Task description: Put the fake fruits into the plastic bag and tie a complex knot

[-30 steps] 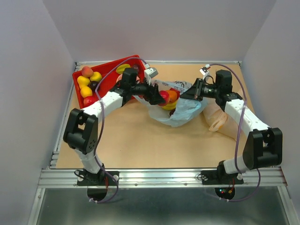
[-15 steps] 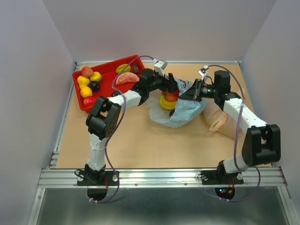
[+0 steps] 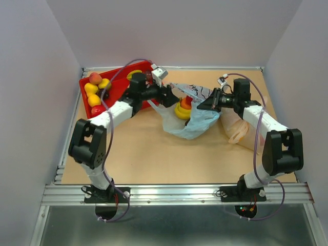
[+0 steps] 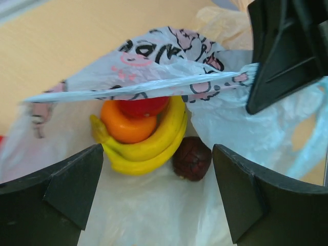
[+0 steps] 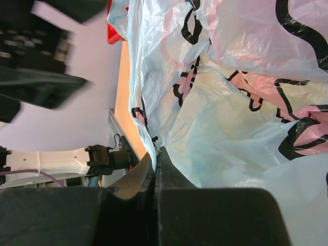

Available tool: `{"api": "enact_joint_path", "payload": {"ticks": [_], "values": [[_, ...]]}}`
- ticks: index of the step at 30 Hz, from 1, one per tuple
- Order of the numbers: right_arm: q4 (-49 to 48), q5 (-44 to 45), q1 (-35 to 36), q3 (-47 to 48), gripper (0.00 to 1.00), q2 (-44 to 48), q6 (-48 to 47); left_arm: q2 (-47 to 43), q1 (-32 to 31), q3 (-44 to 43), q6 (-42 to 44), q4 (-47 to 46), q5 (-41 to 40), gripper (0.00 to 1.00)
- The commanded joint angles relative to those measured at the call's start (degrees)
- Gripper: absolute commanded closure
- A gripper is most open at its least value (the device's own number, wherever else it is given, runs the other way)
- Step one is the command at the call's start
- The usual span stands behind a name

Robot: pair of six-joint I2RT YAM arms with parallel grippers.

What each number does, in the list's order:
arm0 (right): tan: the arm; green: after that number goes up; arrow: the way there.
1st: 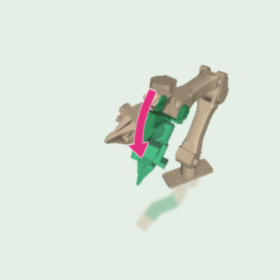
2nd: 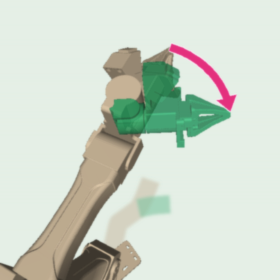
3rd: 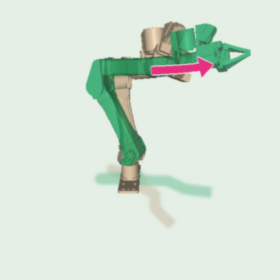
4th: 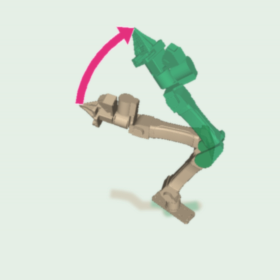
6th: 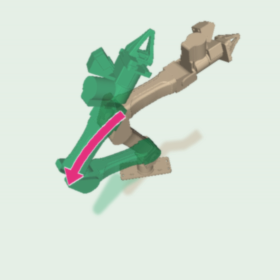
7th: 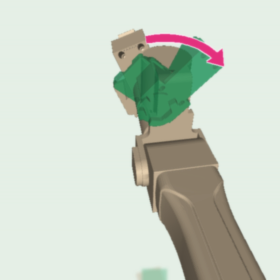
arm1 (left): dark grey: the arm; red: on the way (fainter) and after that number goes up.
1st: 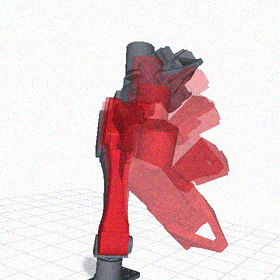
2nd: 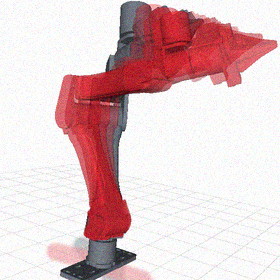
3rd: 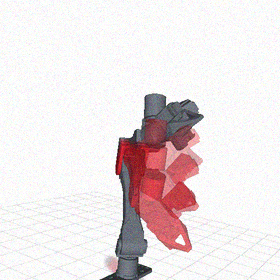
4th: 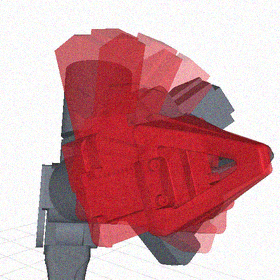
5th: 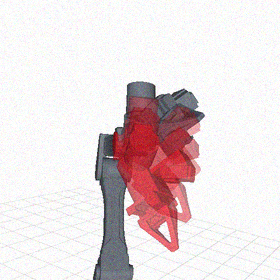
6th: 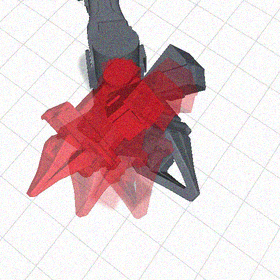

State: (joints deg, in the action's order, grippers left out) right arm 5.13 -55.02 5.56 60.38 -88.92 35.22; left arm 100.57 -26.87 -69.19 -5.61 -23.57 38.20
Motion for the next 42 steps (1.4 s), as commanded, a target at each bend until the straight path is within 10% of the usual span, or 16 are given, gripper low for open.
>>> {"api": "enact_joint_path", "payload": {"ticks": [1, 12, 27, 42], "values": [[-2.4, 0.8, -0.46, 3.34, 1.0, -1.33, -2.0, -11.71, 9.6, -1.56, 11.3, 15.45, 11.88, 0.02], [-2.4, 2.03, -0.46, 2.64, 1.0, -2.04, -3.14, -4.01, 23.8, -12.63, 15.02, 42.27, -13.91, 0.01], [-2.31, 1.68, -0.46, 2.64, 1.0, -1.25, -3.93, 14.29, 24.85, -16.68, 6.49, 43.61, -28.44, 0.02], [-2.4, 1.41, -0.38, 2.81, 1.0, -1.08, -3.85, 5.19, 25.29, -21.25, 9.82, 41.32, -20.64, 0.57]]}}
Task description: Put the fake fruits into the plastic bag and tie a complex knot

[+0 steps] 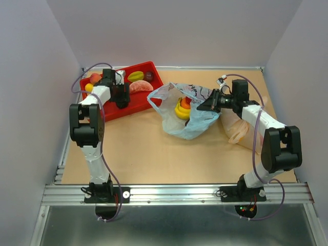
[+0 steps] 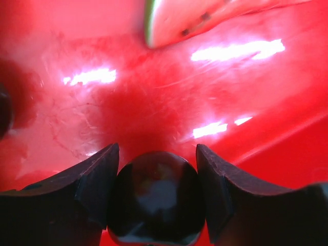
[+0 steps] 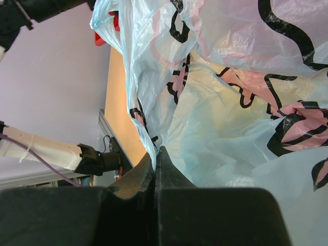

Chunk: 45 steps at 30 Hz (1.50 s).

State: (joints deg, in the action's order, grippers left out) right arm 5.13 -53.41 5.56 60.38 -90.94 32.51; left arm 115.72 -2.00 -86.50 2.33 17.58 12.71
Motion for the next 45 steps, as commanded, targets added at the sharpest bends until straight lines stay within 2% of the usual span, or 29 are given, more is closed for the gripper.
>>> {"api": "enact_joint_path", "payload": {"ticks": [1, 3, 4, 7, 11, 12, 14, 18, 23, 26, 27, 29, 30, 31, 34, 38, 39, 42, 43, 45], "values": [[-2.31, -0.21, -0.38, 2.73, 1.0, 1.11, -1.22, -11.56, 0.42, -4.03, 2.41, 0.08, 6.43, 0.59], [-2.4, -0.47, -0.38, 2.9, 0.99, 0.94, -1.22, -16.28, 0.42, -3.85, 3.64, -0.7, 11.17, 0.65], [-2.4, -0.56, -0.46, 2.9, 1.0, 0.94, -1.14, -17.88, 0.33, -2.9, 3.47, -1.32, 15.89, 0.65], [-2.31, -0.56, -0.46, 2.99, 1.0, 0.94, -0.96, -22.63, -0.89, -0.96, 2.25, -3.95, 22.68, 0.65], [-2.4, -0.82, -0.38, 3.86, 0.99, 0.59, -0.7, -24.49, -7.56, 1.68, 1.37, -5.19, 25.7, 0.65], [-2.4, -1.0, -0.38, 4.04, 1.0, 0.58, -0.61, -24.4, -11.32, 2.21, 1.1, -5.54, 25.79, 0.65], [-2.4, -1.17, -0.38, 4.57, 1.0, 0.59, -0.52, -23.53, -14.77, 3.79, -1.17, -7.91, 26.14, 0.65], [-2.4, -1.26, -0.55, 5.27, 1.0, 0.93, -0.34, -17.57, -24.86, 3.88, -5.92, -13.96, 26.23, 0.65], [-2.4, -1.95, -1.69, 5.97, 1.0, 1.81, 0.0, -10.7, -33.41, 2.39, -10.41, -19.86, 25.61, 0.63], [-2.49, -3.28, -2.48, 6.33, 0.99, 2.34, 0.8, -5.96, -36.83, 0.38, -14.27, -21.8, 26.58, 0.55], [-2.49, -3.28, -2.66, 6.24, 1.0, 2.6, 0.89, -4.12, -37.46, -0.24, -15.76, -22.15, 27.36, 0.38], [-2.49, -3.37, -2.92, 6.07, 0.99, 3.13, 0.97, -3.4, -38.34, -1.04, -15.95, -22.24, 27.81, 0.2], [-2.31, -3.54, -3.1, 5.89, 1.0, 3.22, 0.97, -3.66, -38.34, -0.69, -15.52, -22.24, 27.2, 0.07], [-2.4, -3.37, -3.19, 5.54, 1.0, 3.31, 0.97, -4.88, -38.43, 0.27, -13.77, -22.24, 25.54, 0.01], [-2.31, -3.81, -3.45, 4.92, 1.0, 3.4, 0.89, -8.84, -37.64, 1.94, -10.43, -20.75, 21.05, 0.01], [-2.31, -3.28, -3.54, 3.52, 1.0, 3.75, 0.27, -14.11, -34.05, 3.79, -5.42, -17.67, 19.72, 0.01], [-2.23, -3.11, -3.63, 3.17, 1.0, 3.92, 0.01, -15.43, -32.99, 3.79, -4.19, -14.45, 20.33, 0.01], [-2.05, -2.58, -3.63, 2.29, 1.0, 4.54, -0.34, -23.05, -26.93, 4.49, -0.85, -11.35, 23.4, 0.01], [-1.96, -2.58, -3.63, 2.03, 1.0, 4.89, -0.34, -24.74, -22.65, 6.32, -0.75, -11.43, 23.5, 0.01], [-2.05, -2.58, -3.63, 1.41, 1.0, 5.07, -0.52, -27.47, -18.94, 8.18, -0.31, -11.34, 22.63, 0.01]]}}
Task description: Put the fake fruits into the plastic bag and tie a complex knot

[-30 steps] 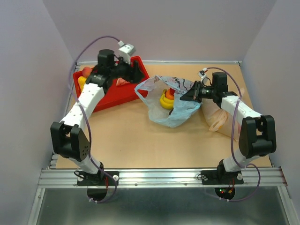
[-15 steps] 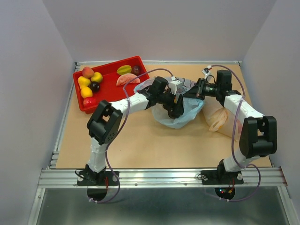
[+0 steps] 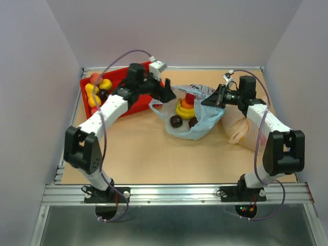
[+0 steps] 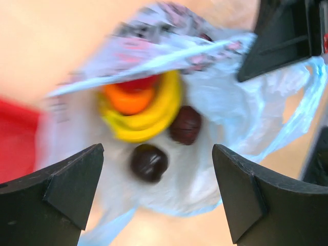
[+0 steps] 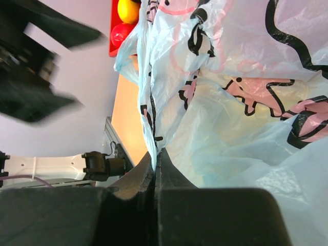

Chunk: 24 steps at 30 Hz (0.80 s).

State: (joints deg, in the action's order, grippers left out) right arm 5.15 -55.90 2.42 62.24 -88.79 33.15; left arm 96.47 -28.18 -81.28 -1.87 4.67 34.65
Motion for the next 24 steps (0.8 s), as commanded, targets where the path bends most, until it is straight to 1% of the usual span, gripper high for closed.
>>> {"api": "enact_joint_path", "payload": {"ticks": [1, 2, 4, 5, 7, 9, 12, 13, 14, 17, 18, 20, 24], "values": [[-1.98, 0.0, -0.48, -0.71, 0.99, 2.92, -1.24, -9.96, 8.57, 4.27, 5.46, 2.62, -1.41, 0.01], [-1.98, 0.0, -0.48, -0.8, 1.0, 2.92, -1.24, -10.33, 10.24, 4.63, 6.34, 3.59, -2.91, 0.01], [-1.98, 0.18, -0.48, -1.33, 1.0, 3.01, -1.24, -10.33, 11.22, 6.03, 7.93, 6.66, -5.46, 0.01], [-1.98, 0.18, -0.48, -1.42, 0.99, 3.01, -1.33, -10.25, 11.66, 6.82, 7.59, 7.28, -5.47, 0.01], [-1.98, 0.35, -0.48, -1.77, 1.0, 3.01, -1.33, -10.16, 12.28, 9.1, 6.53, 6.5, -4.51, 0.01], [-1.81, 0.61, -0.39, -1.77, 1.0, 3.01, -1.24, -10.33, 12.63, 13.32, 3.46, 4.31, -4.25, 0.01], [-1.81, 0.79, -0.48, -1.59, 0.99, 3.19, -1.15, -11.56, 12.98, 19.82, -1.8, -3.32, -1.88, 0.01], [-1.81, 0.7, -0.48, -1.51, 1.0, 3.36, -1.15, -12.35, 12.98, 22.71, -2.78, -4.39, -1.09, 0.01], [-1.63, 0.7, -0.48, -1.42, 1.0, 3.36, -1.24, -12.62, 12.98, 23.96, -4.88, -6.58, -0.56, 0.01], [-1.46, 0.7, -0.48, -1.59, 1.0, 3.36, -1.5, -13.32, 12.98, 28.17, -7.26, -13.0, 0.41, 0.01], [-1.37, 0.7, -0.48, -1.77, 0.99, 3.36, -1.59, -12.89, 13.07, 29.06, -8.84, -16.93, 0.59, 0.01], [-1.37, 0.7, -0.48, -2.12, 0.99, 3.1, -1.59, -11.83, 12.98, 29.77, -9.9, -19.95, 0.24, 0.02], [-1.11, 0.97, -0.48, -2.74, 0.99, 2.84, -2.03, -8.84, 13.07, 29.16, -13.24, -26.36, 0.06, 0.09]]}}
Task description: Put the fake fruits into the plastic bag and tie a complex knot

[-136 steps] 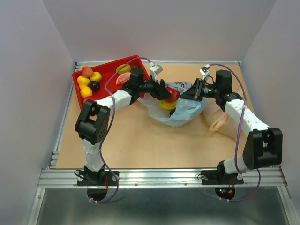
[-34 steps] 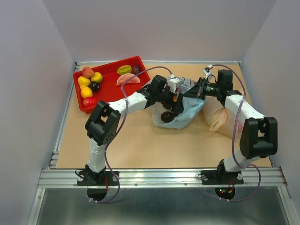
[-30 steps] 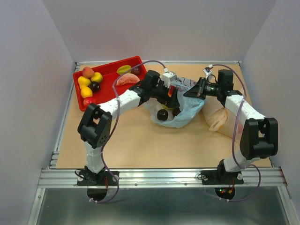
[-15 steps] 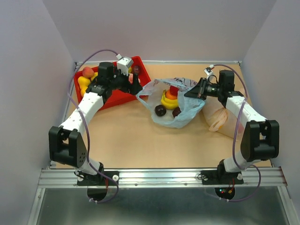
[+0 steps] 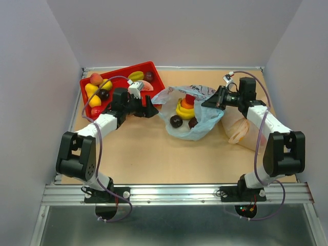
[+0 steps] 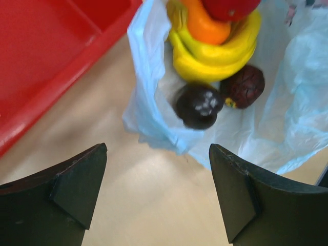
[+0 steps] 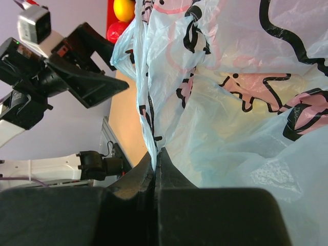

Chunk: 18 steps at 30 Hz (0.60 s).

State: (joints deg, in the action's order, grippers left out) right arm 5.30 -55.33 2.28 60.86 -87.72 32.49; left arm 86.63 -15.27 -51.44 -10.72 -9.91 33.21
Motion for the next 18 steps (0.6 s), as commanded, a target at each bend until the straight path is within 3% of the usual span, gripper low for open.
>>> {"api": "enact_joint_path", "payload": {"ticks": [1, 3, 6, 12, 18], "values": [[-1.34, 0.49, -0.35, -1.27, 0.99, 1.59, -1.38, 2.3, 0.15, -0.77, -6.22, -14.41, 2.81, 0.14], [-1.26, 0.66, -0.35, -1.01, 0.99, 1.33, -1.64, 3.89, 0.06, -1.03, -7.38, -15.83, 4.49, 0.27], [-1.08, 1.1, -0.35, -0.31, 0.99, 1.24, -2.17, 5.05, 0.24, -2.52, -6.42, -12.53, 8.17, 1.0], [1.72, 4.17, -0.35, 3.21, 0.99, 1.41, -4.98, -6.27, 0.76, -7.18, -3.34, 0.23, 15.55, 1.0], [8.75, 12.34, -0.35, 6.72, 0.99, 3.7, -9.29, -19.12, -0.46, -12.54, -12.9, 3.06, 26.81, 1.0]]}}
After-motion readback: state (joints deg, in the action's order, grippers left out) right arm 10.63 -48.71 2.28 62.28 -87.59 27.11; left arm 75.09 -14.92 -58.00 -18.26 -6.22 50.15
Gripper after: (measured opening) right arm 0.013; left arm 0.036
